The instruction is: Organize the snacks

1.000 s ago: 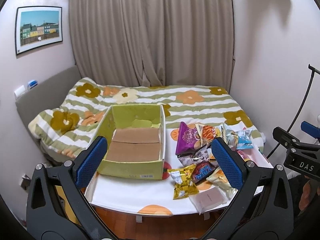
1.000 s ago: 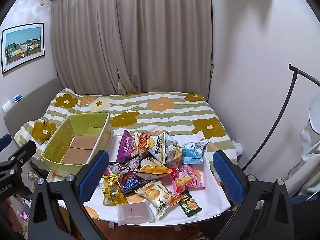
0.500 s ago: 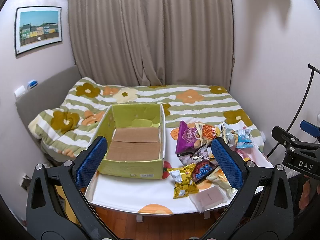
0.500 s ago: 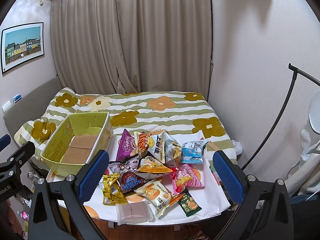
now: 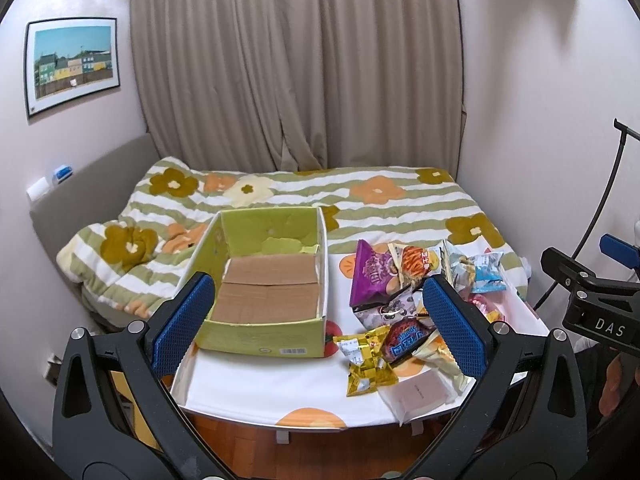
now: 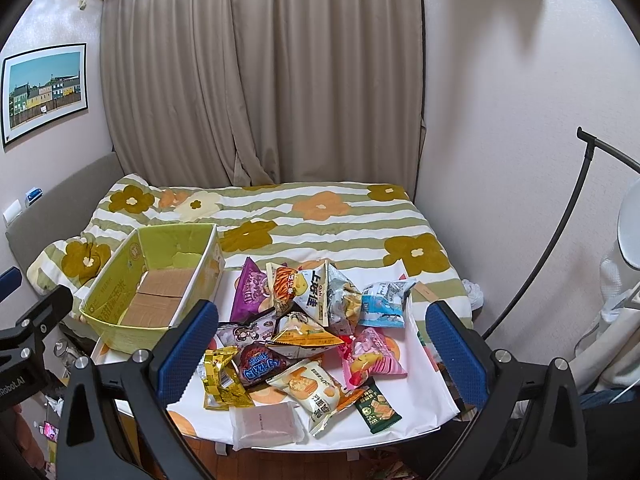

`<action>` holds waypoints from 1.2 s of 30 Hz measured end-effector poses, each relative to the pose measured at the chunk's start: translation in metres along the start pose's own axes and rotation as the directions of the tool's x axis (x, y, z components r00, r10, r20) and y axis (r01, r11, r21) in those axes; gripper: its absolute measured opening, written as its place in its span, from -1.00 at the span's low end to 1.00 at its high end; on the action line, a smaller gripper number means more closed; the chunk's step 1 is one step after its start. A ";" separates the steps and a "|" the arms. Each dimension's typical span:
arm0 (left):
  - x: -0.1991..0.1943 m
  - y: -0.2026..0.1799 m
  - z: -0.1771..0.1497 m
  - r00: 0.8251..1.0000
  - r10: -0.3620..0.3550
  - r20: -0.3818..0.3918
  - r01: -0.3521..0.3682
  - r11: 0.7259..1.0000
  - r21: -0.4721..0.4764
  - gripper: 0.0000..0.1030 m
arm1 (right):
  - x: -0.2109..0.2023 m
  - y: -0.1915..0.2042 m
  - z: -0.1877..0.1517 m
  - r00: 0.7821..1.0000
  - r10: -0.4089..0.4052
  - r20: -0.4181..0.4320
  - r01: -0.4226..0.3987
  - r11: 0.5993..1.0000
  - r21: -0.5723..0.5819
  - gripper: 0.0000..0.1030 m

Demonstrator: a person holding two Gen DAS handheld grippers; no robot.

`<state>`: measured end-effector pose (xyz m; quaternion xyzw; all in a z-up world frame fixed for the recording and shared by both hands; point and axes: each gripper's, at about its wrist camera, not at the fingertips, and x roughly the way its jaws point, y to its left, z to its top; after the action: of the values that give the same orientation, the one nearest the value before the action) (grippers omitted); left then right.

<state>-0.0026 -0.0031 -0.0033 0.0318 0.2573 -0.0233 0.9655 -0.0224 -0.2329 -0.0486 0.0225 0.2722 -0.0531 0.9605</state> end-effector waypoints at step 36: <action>0.061 -0.046 -0.038 0.972 -0.072 -0.224 0.070 0.997 -0.016 0.99 | 0.037 -0.058 -0.015 0.990 -0.016 -0.142 0.012 1.000 -0.027 1.00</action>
<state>0.0287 -0.0481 -0.0690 0.0212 0.3659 -0.0531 0.9289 -0.0061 -0.2928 -0.0819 0.0116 0.3406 -0.0544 0.9386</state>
